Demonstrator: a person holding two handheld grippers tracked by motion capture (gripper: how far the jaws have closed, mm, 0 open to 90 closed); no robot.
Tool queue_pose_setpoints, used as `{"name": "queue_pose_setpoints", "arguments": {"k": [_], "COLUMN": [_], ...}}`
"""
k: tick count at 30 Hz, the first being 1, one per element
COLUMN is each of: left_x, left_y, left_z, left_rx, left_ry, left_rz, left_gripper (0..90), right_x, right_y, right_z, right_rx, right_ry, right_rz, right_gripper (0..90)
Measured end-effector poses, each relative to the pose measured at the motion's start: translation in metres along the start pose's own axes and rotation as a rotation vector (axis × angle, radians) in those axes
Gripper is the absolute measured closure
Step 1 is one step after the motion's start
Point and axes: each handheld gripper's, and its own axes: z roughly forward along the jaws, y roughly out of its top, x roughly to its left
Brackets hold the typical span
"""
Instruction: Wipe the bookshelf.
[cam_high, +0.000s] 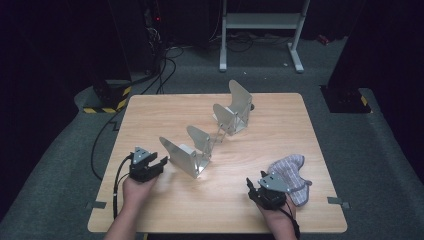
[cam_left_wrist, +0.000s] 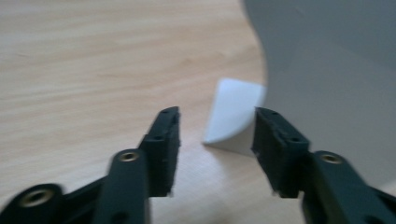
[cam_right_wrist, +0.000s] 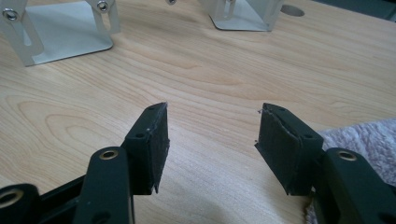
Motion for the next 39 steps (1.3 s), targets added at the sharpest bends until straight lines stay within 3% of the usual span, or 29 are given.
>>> {"name": "queue_pose_setpoints", "arguments": {"k": [7,12,19,32,34,39], "left_x": [-0.007,-0.014,-0.046,-0.089,-0.091,-0.083], "left_y": [0.006,0.004,-0.004,-0.017,-0.018,-0.021], "left_z": [0.019,0.019,0.005,-0.003,-0.003,-0.006], "left_rx": [0.010,0.017,-0.006,-0.034,-0.032,-0.022], "left_ry": [-0.041,-0.088,-0.155,-0.276,-0.277,-0.251], "left_rz": [0.058,0.060,0.117,0.163,0.175,0.157], "left_gripper": [65.0,67.7,65.6,64.9,62.9,57.7], "right_x": [0.000,0.001,0.003,0.009,0.010,0.010], "right_y": [-0.002,-0.002,-0.003,0.000,0.001,0.002], "right_z": [0.000,-0.001,0.002,0.001,0.000,0.002], "right_rx": [0.006,0.010,0.017,0.002,-0.001,-0.004], "right_ry": [0.002,-0.008,-0.006,0.002,0.005,0.012], "right_rz": [-0.001,-0.007,-0.008,-0.034,-0.033,-0.032], "right_gripper": [43.1,43.1,43.0,43.3,43.5,43.6]}}
